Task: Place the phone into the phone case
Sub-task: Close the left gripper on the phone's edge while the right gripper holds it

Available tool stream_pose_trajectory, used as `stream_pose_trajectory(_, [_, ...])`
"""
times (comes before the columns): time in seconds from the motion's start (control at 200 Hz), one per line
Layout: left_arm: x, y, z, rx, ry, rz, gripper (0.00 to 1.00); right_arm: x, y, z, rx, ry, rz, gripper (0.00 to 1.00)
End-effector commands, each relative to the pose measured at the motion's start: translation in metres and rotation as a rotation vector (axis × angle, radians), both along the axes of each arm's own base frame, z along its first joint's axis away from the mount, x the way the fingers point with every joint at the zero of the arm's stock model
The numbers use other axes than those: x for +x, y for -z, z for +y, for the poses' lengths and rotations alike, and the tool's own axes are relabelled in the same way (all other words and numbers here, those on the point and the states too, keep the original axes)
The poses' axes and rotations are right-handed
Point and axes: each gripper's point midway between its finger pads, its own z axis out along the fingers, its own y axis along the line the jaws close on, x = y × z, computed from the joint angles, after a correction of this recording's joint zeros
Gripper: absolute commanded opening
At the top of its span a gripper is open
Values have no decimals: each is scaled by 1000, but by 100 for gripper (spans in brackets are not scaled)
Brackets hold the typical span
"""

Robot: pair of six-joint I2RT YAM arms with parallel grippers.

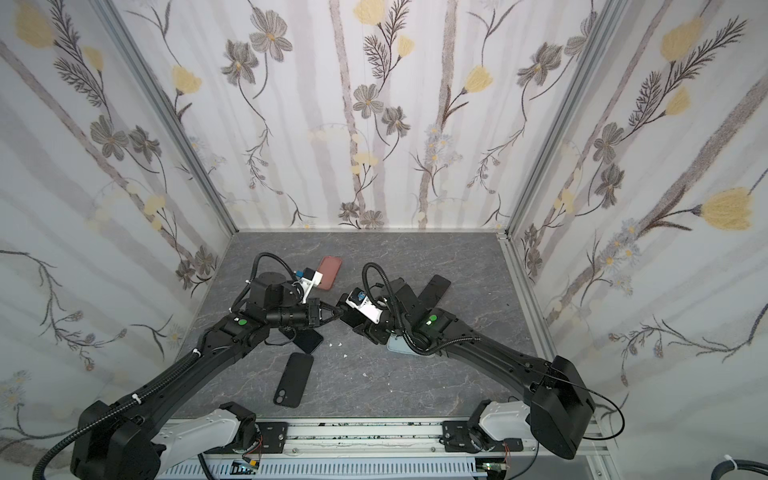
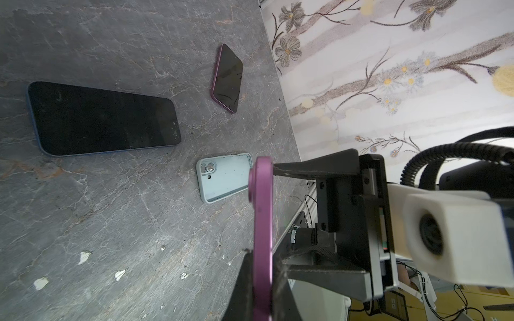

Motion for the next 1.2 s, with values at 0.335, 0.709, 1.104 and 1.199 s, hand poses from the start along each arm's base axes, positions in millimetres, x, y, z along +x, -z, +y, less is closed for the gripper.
stream_pose_trajectory(0.335, [12,-19,3,-3,-40,-114,0,16,-29,11,76,38,-67,51])
stream_pose_trajectory(0.709, [14,-40,7,-41,-72,-187,0,19,-36,8,95,69,-71,53])
stream_pose_trajectory(1.104, [14,-52,7,-81,-87,-219,0,22,-50,4,123,106,-95,64])
stream_pose_trajectory(1.199, [15,-54,7,-83,-91,-228,0,22,-49,3,118,109,-96,65])
